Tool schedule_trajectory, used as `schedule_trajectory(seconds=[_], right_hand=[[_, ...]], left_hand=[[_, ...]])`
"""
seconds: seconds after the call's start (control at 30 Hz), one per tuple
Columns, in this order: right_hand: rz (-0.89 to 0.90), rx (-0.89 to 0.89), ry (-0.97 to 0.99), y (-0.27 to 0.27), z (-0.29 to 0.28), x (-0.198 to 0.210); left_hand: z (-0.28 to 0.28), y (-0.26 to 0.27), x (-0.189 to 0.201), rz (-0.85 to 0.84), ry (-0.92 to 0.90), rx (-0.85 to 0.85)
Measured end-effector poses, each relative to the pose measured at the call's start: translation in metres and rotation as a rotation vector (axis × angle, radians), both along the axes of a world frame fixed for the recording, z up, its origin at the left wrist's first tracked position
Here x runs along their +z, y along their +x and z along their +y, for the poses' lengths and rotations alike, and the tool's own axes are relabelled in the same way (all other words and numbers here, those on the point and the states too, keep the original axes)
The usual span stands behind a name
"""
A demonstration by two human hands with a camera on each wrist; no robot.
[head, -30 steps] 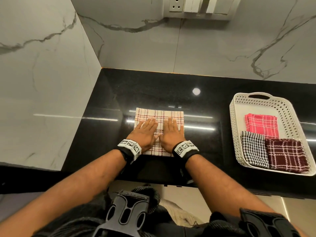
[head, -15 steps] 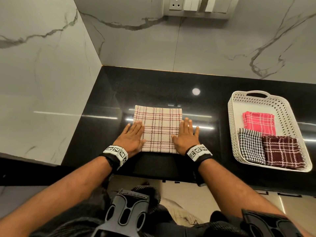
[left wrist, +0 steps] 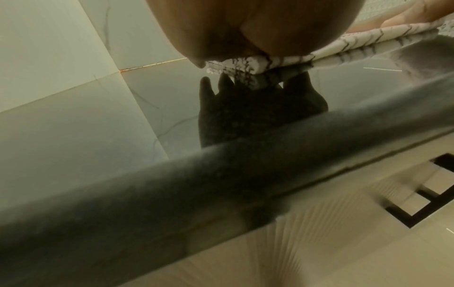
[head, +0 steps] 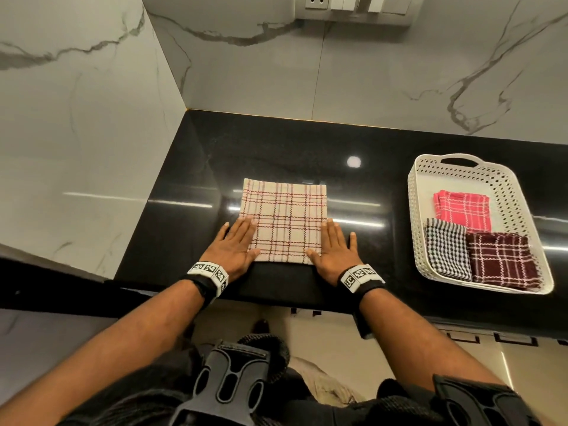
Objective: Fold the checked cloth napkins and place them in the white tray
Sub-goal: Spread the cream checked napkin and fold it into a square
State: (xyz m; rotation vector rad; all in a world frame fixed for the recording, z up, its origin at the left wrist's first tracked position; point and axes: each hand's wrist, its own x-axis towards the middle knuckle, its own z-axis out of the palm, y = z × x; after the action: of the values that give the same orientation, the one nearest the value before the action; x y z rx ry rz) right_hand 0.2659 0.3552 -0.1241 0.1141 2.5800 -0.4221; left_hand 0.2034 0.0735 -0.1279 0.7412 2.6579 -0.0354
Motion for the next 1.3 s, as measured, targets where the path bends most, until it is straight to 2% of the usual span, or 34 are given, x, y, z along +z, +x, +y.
schedule_trajectory(seconds=[0.23,0.4,0.5,0.67,0.77,0.83,0.93,1.0,1.1,1.23,1.3], right_hand=[[0.025,-0.092,0.006,0.011,-0.012,0.006],[0.09,0.093,0.005,0.03,-0.01,0.004],[0.101,0.127,-0.032,0.044,-0.003,-0.001],[0.068,0.257,0.068,0.064,0.005,-0.004],[0.076,0.286,0.117,0.076,0.001,-0.007],[0.101,0.33,0.164,0.088,-0.004,-0.01],[0.147,0.329,0.17,0.101,-0.003,-0.012],[0.169,0.312,0.12,0.108,-0.001,-0.009],[0.206,0.202,-0.079,0.107,0.008,0.0],[0.401,-0.1,-0.515,0.09,0.011,0.023],[0.418,-0.29,-0.643,0.07,0.006,0.037]], left_hand=[[-0.003,0.019,0.002,-0.025,0.027,0.044],[-0.01,0.036,0.0,-0.02,0.029,0.024],[-0.015,0.047,-0.003,-0.007,0.011,-0.014],[-0.021,0.062,-0.005,-0.035,-0.037,-0.063],[-0.025,0.078,-0.008,0.038,-0.07,-0.088],[-0.028,0.091,-0.014,0.093,-0.034,-0.068],[-0.039,0.101,-0.021,0.154,0.14,-0.069],[-0.047,0.106,-0.016,0.072,0.349,0.012],[-0.051,0.105,0.003,-0.035,0.718,0.293],[-0.036,0.086,0.027,0.023,0.801,0.499],[-0.027,0.069,0.031,0.05,0.814,0.573]])
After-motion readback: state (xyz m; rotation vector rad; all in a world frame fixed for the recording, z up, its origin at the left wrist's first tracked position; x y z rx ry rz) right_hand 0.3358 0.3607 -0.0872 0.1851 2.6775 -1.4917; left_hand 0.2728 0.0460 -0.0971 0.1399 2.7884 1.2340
